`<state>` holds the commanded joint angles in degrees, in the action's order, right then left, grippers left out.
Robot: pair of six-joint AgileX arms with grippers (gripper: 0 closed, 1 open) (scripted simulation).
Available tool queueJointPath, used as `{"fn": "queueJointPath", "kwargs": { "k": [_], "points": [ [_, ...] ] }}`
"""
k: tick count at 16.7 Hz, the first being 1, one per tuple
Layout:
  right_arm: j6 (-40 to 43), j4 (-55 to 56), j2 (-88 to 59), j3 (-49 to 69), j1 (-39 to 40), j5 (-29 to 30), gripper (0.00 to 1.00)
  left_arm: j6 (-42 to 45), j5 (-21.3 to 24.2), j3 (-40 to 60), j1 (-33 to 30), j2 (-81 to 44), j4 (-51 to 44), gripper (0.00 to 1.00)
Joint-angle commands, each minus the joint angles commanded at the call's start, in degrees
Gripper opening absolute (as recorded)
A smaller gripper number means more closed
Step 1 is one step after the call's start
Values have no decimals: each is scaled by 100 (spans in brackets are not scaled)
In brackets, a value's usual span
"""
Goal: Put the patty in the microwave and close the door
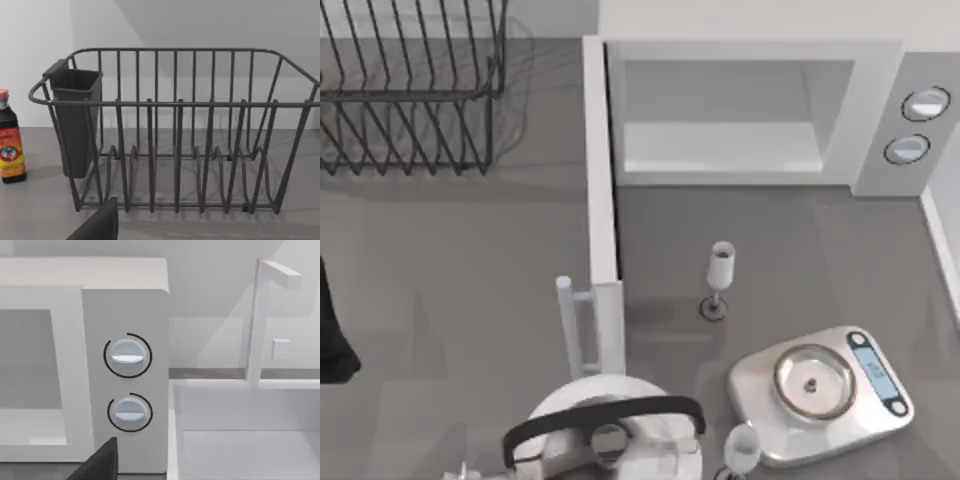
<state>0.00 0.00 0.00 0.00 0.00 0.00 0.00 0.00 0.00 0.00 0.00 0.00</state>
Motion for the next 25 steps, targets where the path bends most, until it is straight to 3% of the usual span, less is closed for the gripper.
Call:
{"fn": "queueJointPath", "kwargs": {
  "k": [6, 18, 22, 25],
  "points": [
    [629, -574, -622, 477, -132, -14, 100, 0, 0, 0, 0, 0, 0, 100],
    [5607, -4579, -6081, 3292, -1041, -17, 100, 0, 0, 0, 0, 0, 0, 100],
    [6687, -5447, -7174, 3981, -1246, -32, 100, 0, 0, 0, 0, 0, 0, 100],
    [6996, -5679, -7492, 4187, -1305, -38, 100, 0, 0, 0, 0, 0, 0, 100]
  ]
}}
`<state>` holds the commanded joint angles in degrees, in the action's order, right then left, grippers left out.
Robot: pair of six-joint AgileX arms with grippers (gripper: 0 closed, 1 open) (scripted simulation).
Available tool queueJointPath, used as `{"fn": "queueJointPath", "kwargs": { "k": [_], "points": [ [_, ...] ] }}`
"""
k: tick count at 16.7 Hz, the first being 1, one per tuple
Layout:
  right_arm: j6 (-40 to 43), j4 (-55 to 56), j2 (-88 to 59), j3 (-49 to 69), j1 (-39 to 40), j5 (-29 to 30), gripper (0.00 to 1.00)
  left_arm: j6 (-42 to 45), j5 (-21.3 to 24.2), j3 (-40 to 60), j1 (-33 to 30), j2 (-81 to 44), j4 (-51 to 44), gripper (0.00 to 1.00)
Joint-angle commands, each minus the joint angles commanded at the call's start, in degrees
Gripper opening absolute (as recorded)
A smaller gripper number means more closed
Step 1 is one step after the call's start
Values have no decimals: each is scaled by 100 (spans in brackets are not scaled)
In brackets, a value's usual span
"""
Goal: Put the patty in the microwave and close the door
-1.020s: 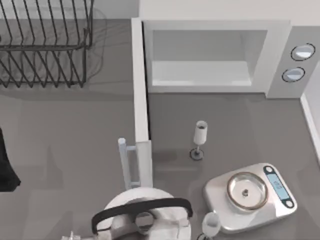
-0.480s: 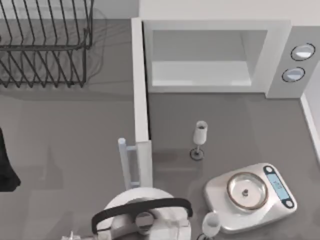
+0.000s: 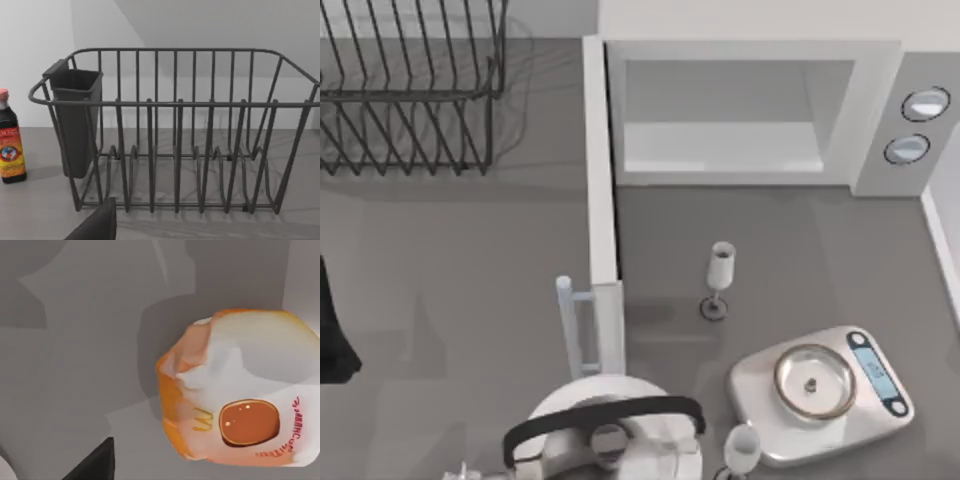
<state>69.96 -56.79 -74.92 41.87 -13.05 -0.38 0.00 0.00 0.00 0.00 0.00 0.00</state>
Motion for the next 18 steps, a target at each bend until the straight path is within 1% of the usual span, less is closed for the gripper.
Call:
{"fn": "queueJointPath", "kwargs": {
  "k": [6, 8, 12, 14, 18],
  "points": [
    [-16, 110, -35, -77, 24, 0, 100, 0, 0, 0, 0, 0, 0, 100],
    [-31, 450, -212, -257, 24, -1, 100, 0, 0, 0, 0, 0, 0, 100],
    [-50, 1697, -795, -816, 32, -2, 100, 0, 0, 0, 0, 0, 0, 100],
    [-55, 2145, -1044, -1048, 35, -3, 100, 0, 0, 0, 0, 0, 0, 100],
    [-55, 2362, -1185, -1176, 36, -3, 100, 0, 0, 0, 0, 0, 0, 100]
  ]
}}
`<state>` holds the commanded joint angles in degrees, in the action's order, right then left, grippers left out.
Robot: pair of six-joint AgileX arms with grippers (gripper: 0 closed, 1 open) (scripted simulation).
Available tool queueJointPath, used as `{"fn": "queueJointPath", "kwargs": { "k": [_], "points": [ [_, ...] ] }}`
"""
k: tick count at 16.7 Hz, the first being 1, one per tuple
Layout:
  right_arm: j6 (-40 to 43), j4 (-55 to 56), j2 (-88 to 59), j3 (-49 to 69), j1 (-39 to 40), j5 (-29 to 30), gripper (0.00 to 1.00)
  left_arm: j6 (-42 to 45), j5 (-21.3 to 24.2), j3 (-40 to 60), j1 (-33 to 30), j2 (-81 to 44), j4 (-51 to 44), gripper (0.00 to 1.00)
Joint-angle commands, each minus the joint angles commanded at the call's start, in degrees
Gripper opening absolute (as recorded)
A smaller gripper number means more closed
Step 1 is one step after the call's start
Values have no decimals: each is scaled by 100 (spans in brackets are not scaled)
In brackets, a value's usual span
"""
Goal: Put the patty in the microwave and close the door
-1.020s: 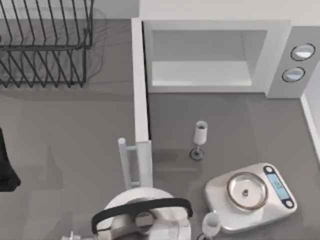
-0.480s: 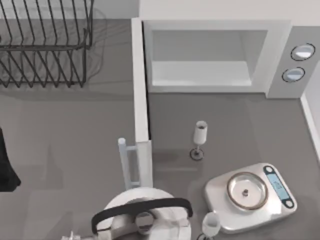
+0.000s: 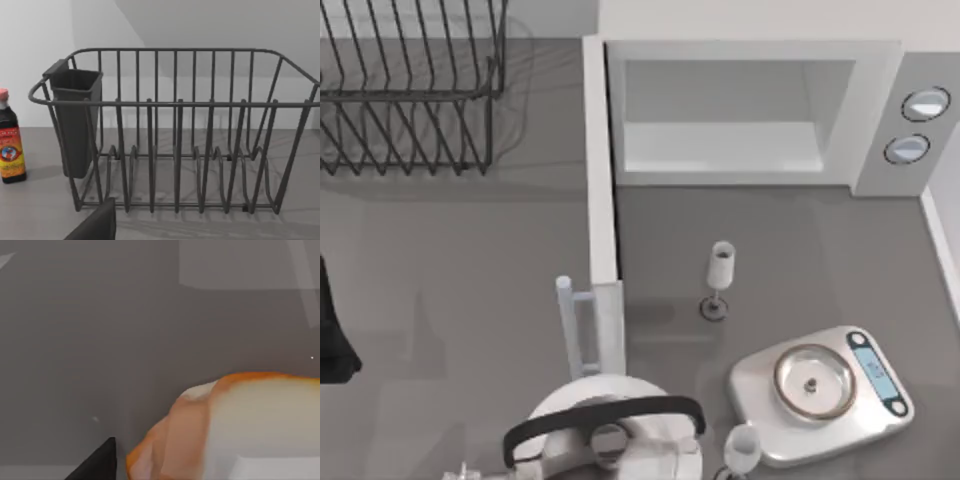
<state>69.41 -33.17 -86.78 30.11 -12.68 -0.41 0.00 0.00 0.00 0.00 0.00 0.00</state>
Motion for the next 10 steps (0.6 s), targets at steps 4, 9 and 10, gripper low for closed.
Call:
{"fn": "queueJointPath", "kwargs": {
  "k": [4, 9, 10],
  "points": [
    [0, 0, 0, 0, 0, 0, 85, 0, 0, 0, 0, 0, 0, 100],
    [0, 0, 0, 0, 0, 0, 47, 0, 0, 0, 0, 0, 0, 100],
    [0, 0, 0, 0, 0, 0, 40, 0, 0, 0, 0, 0, 0, 100]
  ]
}}
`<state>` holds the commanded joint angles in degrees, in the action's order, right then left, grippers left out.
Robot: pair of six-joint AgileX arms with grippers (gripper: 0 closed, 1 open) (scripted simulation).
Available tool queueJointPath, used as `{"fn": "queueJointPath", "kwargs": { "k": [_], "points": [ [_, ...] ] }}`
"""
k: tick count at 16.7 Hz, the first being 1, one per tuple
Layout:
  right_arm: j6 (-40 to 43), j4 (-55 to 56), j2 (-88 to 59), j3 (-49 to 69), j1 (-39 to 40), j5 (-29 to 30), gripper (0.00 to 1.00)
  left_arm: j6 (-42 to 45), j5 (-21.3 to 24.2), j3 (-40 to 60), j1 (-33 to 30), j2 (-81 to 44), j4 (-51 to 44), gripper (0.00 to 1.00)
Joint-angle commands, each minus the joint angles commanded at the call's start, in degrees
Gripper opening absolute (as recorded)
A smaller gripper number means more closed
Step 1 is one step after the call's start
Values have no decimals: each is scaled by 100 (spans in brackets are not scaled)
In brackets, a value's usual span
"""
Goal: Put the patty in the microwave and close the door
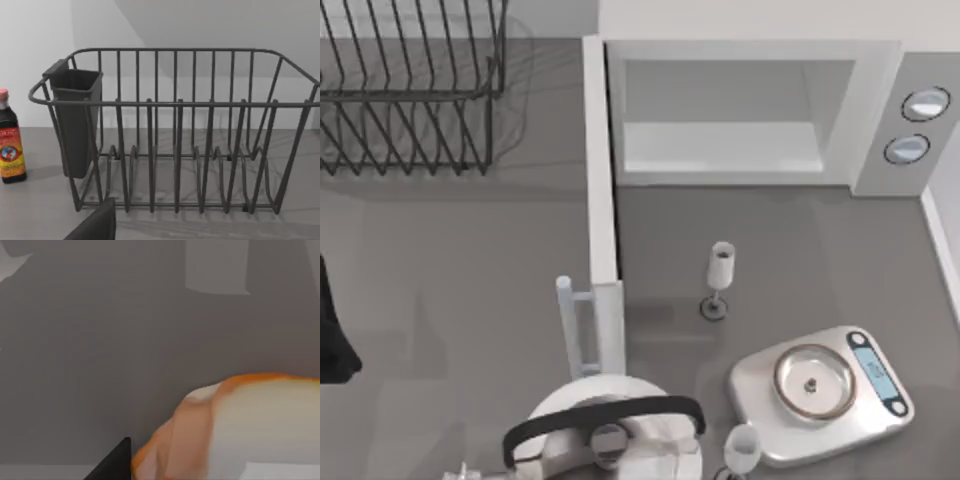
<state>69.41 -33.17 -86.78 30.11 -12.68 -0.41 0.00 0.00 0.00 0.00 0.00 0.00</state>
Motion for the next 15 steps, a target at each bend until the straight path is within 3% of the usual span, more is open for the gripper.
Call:
{"fn": "queueJointPath", "kwargs": {
  "k": [5, 13, 15],
  "points": [
    [0, 0, 0, 0, 0, 0, 2, 0, 0, 0, 0, 0, 0, 100],
    [0, 0, 0, 0, 0, 0, 0, 0, 0, 0, 0, 0, 0, 100],
    [-170, -684, 400, 328, 5, 3, 0, 0, 0, 0, 0, 0, 0, 100]
  ]
}}
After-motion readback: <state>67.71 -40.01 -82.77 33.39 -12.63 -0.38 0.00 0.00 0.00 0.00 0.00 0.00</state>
